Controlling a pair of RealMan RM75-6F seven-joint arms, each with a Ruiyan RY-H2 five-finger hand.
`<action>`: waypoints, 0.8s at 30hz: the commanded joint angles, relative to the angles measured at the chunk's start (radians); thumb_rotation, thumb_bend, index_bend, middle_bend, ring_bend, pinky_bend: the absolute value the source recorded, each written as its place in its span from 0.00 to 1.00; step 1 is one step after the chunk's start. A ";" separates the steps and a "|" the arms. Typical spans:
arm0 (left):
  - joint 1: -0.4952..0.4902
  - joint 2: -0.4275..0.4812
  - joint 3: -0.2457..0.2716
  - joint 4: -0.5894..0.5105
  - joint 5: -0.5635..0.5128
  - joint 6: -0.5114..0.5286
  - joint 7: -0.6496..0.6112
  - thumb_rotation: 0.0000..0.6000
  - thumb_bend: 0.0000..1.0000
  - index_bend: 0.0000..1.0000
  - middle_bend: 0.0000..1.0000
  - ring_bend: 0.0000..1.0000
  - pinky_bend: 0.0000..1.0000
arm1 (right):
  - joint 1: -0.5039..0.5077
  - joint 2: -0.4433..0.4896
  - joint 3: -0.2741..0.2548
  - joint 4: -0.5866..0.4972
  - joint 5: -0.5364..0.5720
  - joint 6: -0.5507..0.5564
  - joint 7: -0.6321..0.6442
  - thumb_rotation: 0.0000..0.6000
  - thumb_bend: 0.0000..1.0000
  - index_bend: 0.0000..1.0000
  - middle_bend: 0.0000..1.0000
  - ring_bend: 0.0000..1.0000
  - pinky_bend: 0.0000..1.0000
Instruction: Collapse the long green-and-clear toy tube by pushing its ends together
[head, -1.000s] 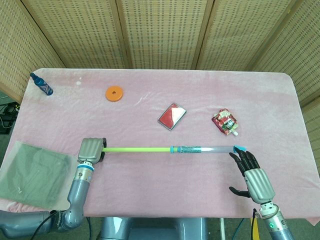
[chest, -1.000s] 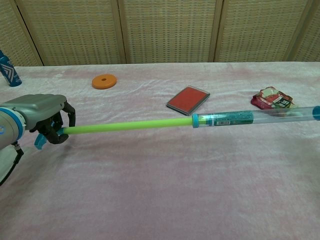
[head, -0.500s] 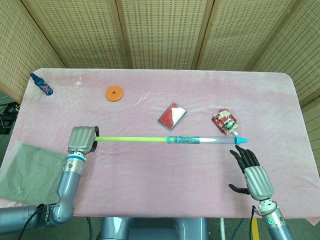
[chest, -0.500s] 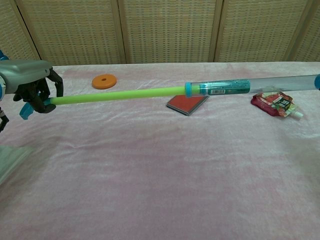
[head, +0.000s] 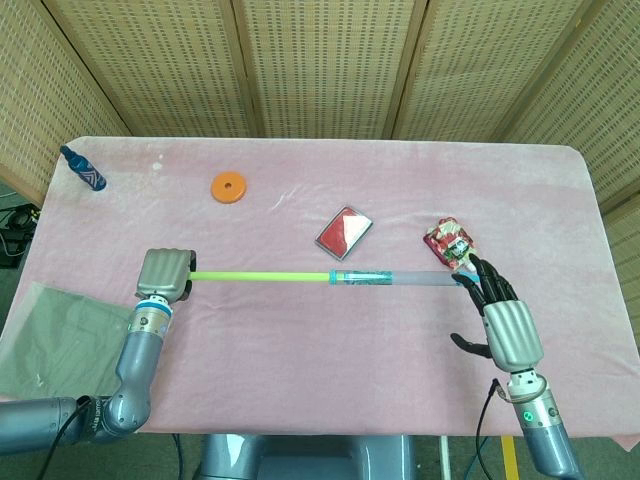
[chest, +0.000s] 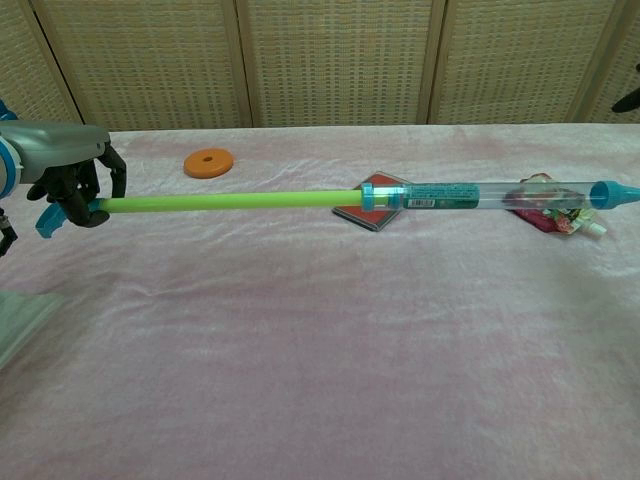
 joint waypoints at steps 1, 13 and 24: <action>-0.009 0.010 0.001 0.008 -0.007 -0.007 -0.006 1.00 0.57 0.67 0.83 0.75 0.73 | 0.049 -0.006 0.056 -0.018 0.045 -0.036 -0.066 1.00 0.27 0.29 0.38 0.35 0.38; -0.034 0.066 0.000 -0.014 -0.019 -0.033 -0.051 1.00 0.58 0.67 0.83 0.75 0.73 | 0.200 0.001 0.154 -0.094 0.287 -0.220 -0.332 1.00 0.28 0.36 1.00 0.96 0.78; -0.045 0.087 0.022 -0.024 -0.023 -0.031 -0.081 1.00 0.58 0.67 0.83 0.75 0.73 | 0.286 -0.030 0.173 -0.066 0.543 -0.249 -0.524 1.00 0.29 0.32 1.00 0.99 0.79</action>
